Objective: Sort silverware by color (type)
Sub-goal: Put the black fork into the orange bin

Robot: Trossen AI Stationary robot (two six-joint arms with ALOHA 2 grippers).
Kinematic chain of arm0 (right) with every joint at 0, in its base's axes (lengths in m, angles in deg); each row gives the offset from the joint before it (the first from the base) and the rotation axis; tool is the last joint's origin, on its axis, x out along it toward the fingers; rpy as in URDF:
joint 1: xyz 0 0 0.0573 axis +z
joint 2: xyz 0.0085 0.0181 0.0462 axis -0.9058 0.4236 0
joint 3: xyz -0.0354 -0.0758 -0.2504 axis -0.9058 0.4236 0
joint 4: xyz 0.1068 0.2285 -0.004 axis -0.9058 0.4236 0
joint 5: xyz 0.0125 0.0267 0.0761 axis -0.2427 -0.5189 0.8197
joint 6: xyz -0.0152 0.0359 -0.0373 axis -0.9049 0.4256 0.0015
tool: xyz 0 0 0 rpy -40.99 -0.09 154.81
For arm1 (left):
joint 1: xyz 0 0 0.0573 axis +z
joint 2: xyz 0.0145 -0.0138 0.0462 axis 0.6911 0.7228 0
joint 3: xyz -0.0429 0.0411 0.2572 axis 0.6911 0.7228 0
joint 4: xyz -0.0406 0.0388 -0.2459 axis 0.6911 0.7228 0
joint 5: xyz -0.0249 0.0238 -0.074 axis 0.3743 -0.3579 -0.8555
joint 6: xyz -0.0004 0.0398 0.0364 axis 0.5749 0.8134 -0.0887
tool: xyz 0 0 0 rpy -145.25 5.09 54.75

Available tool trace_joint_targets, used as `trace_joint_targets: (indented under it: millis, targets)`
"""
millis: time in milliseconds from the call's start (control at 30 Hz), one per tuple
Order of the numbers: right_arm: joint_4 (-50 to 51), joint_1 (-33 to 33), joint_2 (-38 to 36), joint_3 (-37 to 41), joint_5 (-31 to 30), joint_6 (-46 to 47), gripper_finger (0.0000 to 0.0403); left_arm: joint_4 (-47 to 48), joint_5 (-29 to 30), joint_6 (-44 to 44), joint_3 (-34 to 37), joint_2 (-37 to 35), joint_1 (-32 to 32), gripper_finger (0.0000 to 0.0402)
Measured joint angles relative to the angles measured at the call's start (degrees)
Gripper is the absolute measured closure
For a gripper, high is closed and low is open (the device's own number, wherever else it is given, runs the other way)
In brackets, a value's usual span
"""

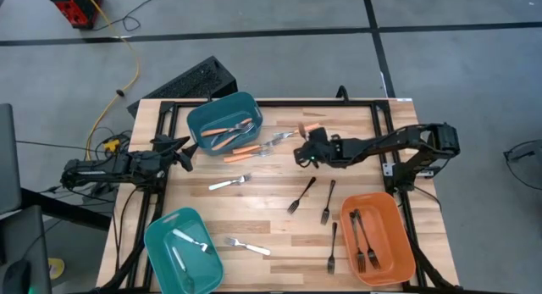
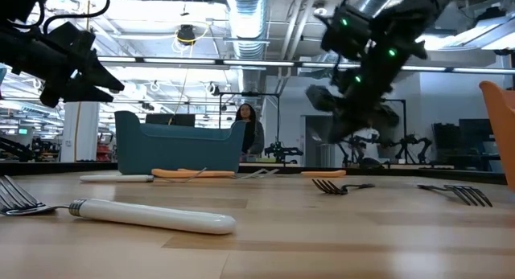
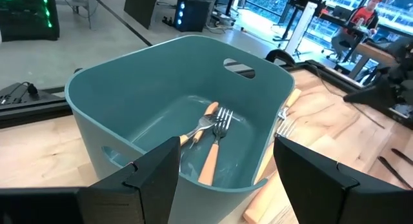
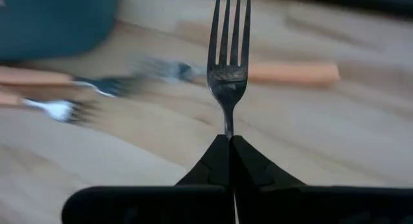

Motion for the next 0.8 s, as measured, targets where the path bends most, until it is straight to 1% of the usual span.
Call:
trace_joint_targets:
  millis: [300,400,700,800]
  targets:
    - [-0.1,-0.6,0.0,-9.6,-0.4,-12.0,0.0382,-0.1,0.0,0.0,0.0,0.0,0.0,0.0167]
    - [-1.8,-0.6,0.0,-11.8,-0.4,-16.1,0.0382,-0.1,-0.5,0.0,0.0,0.0,0.0,0.0167]
    - [-13.5,-0.6,0.3,-12.7,0.4,-24.9,0.0381,-0.1,-1.0,-0.1,0.0,0.0,0.0,0.0167]
    - [-16.7,-0.5,0.5,-12.7,2.2,-27.2,0.0381,-0.2,-1.4,-0.1,0.0,0.0,0.0,0.0167]
